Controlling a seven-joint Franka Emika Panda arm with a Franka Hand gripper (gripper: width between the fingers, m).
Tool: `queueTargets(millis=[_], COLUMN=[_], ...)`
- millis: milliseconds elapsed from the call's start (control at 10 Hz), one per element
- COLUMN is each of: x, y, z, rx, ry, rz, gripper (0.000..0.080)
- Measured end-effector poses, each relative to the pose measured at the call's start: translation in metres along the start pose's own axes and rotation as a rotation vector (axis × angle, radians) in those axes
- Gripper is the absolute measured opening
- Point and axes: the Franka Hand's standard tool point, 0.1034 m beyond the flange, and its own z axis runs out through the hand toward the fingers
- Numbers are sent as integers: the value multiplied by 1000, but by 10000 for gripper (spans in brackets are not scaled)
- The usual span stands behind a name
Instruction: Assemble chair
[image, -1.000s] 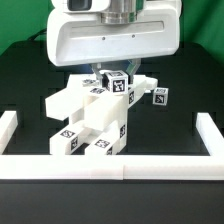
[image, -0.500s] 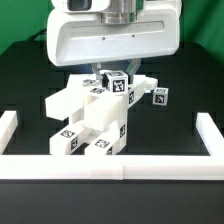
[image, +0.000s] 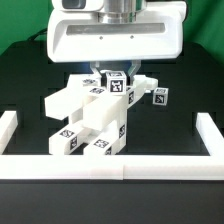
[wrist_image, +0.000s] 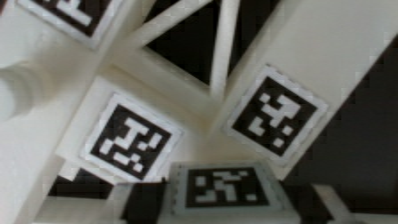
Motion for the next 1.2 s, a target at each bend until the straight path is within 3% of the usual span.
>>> queueTargets(millis=[900, 1200], x=[0, 0], y=[-3, -3], z=[0, 0], rx=[4, 4], ry=[-1, -1], rz=[631, 654], gripper=[285, 313])
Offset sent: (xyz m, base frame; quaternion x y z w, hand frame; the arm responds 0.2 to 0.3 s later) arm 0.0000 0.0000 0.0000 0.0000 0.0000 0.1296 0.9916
